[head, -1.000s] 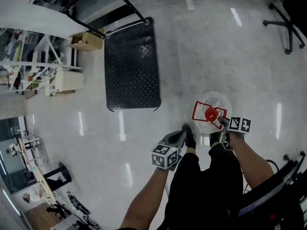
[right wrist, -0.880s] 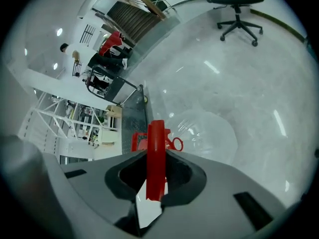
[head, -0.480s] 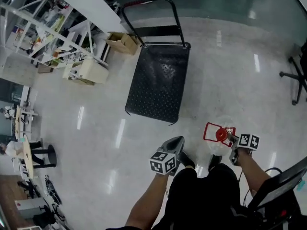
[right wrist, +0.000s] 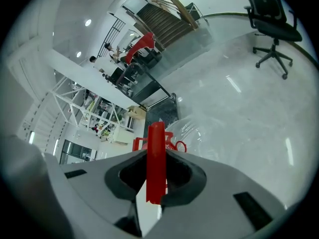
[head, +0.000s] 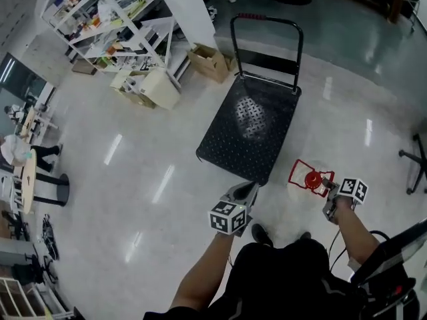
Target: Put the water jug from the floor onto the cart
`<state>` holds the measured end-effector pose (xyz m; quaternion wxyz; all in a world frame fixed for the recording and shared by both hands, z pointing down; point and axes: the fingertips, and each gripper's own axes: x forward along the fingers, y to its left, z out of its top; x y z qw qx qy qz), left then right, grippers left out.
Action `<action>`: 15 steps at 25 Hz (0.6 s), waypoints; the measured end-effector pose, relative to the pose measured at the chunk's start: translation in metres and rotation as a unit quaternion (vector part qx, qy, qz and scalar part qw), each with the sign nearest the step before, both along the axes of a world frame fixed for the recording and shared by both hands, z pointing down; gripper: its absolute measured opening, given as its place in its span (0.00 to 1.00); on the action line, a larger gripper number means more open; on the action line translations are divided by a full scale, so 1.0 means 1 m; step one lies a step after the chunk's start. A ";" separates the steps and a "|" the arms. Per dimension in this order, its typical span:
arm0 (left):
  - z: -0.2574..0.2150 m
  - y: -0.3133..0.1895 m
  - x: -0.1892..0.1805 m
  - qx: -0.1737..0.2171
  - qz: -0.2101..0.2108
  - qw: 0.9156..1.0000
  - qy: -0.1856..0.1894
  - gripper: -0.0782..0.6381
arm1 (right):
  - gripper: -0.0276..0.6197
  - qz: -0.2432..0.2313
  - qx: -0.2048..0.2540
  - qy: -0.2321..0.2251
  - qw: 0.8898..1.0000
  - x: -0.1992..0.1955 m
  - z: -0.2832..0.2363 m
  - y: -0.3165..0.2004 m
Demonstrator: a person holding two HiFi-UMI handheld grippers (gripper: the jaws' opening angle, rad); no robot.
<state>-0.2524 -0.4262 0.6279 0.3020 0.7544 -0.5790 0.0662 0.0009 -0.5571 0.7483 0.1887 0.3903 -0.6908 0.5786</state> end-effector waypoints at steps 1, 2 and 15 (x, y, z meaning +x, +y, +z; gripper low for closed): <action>-0.005 0.003 -0.014 0.005 -0.003 1.000 -0.003 0.11 | 0.16 -0.002 0.004 -0.004 1.000 -0.018 -0.006 -0.005; -0.011 0.005 -0.028 0.011 -0.007 1.000 -0.004 0.11 | 0.16 -0.007 0.009 -0.009 1.000 -0.038 -0.012 -0.011; -0.037 -0.016 -0.173 0.022 -0.131 0.991 -0.014 0.11 | 0.15 -0.172 0.016 -0.070 0.983 -0.304 -0.066 -0.084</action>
